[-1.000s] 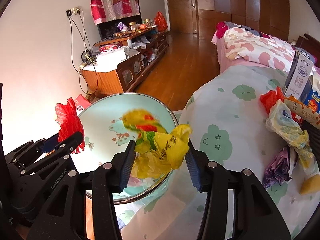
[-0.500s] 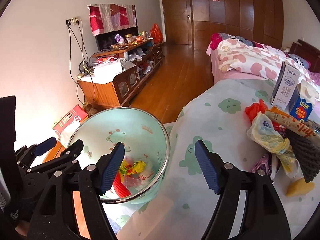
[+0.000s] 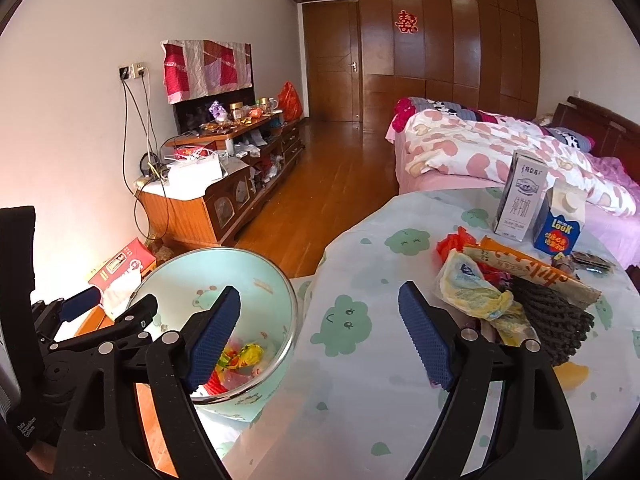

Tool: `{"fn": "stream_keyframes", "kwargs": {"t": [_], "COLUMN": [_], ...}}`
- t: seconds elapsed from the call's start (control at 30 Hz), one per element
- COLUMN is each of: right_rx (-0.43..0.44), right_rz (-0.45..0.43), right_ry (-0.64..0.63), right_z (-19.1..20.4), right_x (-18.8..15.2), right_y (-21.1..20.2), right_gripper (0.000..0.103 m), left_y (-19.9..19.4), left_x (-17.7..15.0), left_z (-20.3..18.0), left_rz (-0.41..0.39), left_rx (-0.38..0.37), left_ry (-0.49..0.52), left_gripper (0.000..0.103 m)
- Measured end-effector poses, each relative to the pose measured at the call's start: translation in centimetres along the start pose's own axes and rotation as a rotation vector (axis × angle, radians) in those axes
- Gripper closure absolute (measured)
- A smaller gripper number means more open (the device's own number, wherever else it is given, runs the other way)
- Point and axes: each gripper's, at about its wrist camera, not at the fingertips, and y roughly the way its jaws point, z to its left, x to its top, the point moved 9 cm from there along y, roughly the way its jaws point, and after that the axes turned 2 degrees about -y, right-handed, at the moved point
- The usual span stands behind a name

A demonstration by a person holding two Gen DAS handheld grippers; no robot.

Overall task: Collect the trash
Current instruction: 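Move both open tools back toward the remaining trash on the table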

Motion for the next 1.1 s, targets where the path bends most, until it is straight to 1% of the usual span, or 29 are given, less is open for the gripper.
{"fn": "stream_keyframes", "kwargs": {"t": [0.3, 0.47, 0.63, 0.87, 0.97, 1.1], "right_rx": [-0.034, -0.054, -0.072, -0.133, -0.166, -0.192], "right_rz": [-0.031, -0.032, -0.036, -0.035, -0.027, -0.021], "right_ry": [0.023, 0.043, 0.066, 0.112, 0.146, 0.168], "right_z": [-1.9, -3.3, -4.9, -9.1, -11.4, -13.4], "right_x": [0.0, -0.2, -0.8, -2.4, -3.4, -4.3], "right_y": [-1.5, -2.2, -3.3, -5.4, -6.3, -7.0], "right_gripper": [0.022, 0.022, 0.022, 0.022, 0.022, 0.022], "left_y": [-1.4, -2.4, -3.5, -5.3, -5.8, -6.4], "left_x": [0.2, 0.1, -0.4, -1.2, -1.5, -1.7], "left_z": [-1.4, -2.8, -5.3, -8.3, -9.4, -10.6], "left_rz": [-0.030, -0.050, -0.074, -0.097, -0.104, -0.112], "left_rx": [-0.041, -0.074, -0.108, -0.152, -0.161, -0.169], "left_ry": [0.018, 0.031, 0.091, 0.137, 0.158, 0.174], "left_gripper": [0.030, 0.025, 0.024, 0.024, 0.024, 0.024]}}
